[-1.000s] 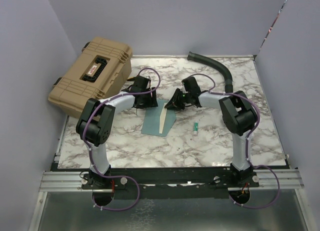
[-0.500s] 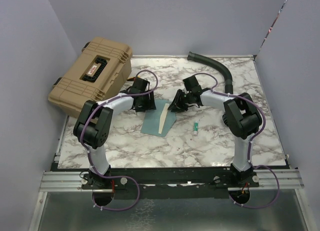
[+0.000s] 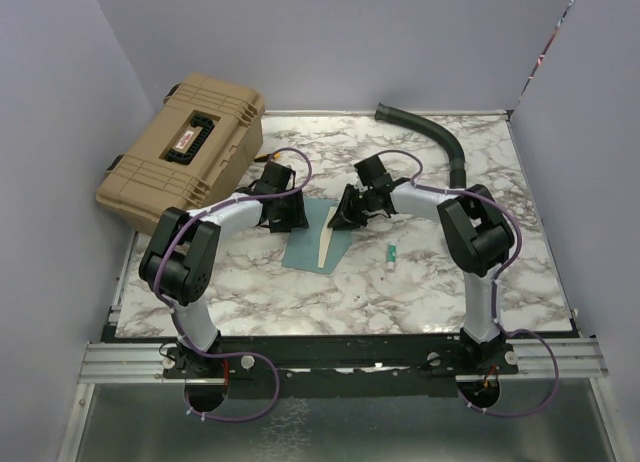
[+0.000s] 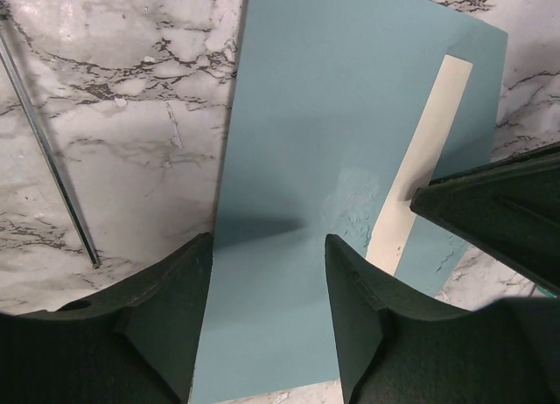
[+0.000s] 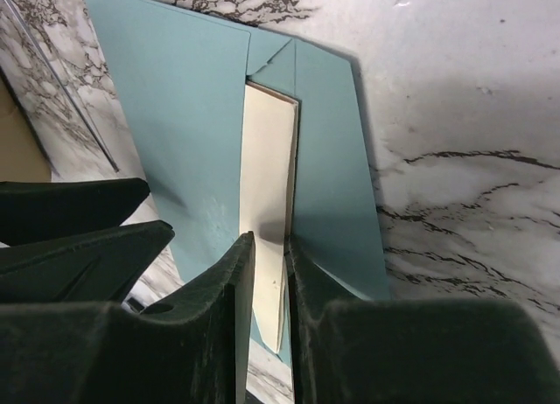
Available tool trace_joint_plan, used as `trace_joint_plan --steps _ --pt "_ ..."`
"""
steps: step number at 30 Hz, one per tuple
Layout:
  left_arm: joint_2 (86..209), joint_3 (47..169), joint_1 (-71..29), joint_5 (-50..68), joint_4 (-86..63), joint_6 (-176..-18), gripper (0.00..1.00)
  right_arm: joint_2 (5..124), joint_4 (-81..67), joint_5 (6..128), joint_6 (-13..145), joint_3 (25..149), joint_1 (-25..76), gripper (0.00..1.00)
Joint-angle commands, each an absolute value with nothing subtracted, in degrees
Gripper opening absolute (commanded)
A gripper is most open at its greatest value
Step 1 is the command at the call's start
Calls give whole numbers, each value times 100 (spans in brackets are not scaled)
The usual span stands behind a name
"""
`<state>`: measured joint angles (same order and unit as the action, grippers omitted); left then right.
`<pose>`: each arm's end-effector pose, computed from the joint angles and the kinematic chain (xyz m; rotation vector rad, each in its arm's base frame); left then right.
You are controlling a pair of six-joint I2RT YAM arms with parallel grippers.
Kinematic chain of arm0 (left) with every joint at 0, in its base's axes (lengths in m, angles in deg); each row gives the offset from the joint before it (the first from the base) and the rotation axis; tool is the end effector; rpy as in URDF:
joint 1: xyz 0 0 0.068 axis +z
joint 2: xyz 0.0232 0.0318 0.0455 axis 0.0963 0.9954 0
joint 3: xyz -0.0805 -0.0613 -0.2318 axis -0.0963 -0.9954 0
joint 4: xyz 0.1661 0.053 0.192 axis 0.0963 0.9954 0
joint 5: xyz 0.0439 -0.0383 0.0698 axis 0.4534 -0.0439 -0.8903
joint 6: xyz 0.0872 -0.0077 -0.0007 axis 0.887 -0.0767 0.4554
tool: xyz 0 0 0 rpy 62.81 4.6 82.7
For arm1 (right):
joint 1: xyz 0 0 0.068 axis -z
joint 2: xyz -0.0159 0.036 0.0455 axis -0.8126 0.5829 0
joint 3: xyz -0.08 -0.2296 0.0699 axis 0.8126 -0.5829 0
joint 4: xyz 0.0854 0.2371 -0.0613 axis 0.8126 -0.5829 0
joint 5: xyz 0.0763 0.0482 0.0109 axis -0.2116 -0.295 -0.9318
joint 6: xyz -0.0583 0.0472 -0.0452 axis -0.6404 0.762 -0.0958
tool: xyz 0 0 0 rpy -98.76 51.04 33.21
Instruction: Place the letter into the envelope and seal it
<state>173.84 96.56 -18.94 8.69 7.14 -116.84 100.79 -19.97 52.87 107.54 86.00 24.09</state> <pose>0.3349 -0.1645 0.1110 -0.1130 2.6522 -0.5335 0.3591 0.2429 0.0872 0.2731 2.7557 0.9469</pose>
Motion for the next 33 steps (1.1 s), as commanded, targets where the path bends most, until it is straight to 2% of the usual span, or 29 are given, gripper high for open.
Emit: trace_joint_plan --steps 1,7,18,22,27,33 --pt "17644 9353 -1935 1167 1239 -11698 56 10396 -2007 5349 10685 8688 2371 23" --pt "17750 9343 -1943 1285 1069 -11587 56 10449 -1647 5131 10790 8579 2359 13" --pt "17778 9359 -1943 1409 998 -11641 55 10429 -1195 5025 11068 8325 2359 12" --pt "17669 9327 -1937 1247 995 -11699 55 9965 -1405 5329 10960 8163 2359 16" --pt "17601 9357 -1935 1234 1001 -11691 56 9461 -1805 5844 10832 8084 2359 33" --pt "17620 9491 -1939 1120 993 -11598 61 9684 -1906 5938 10853 8265 2367 35"
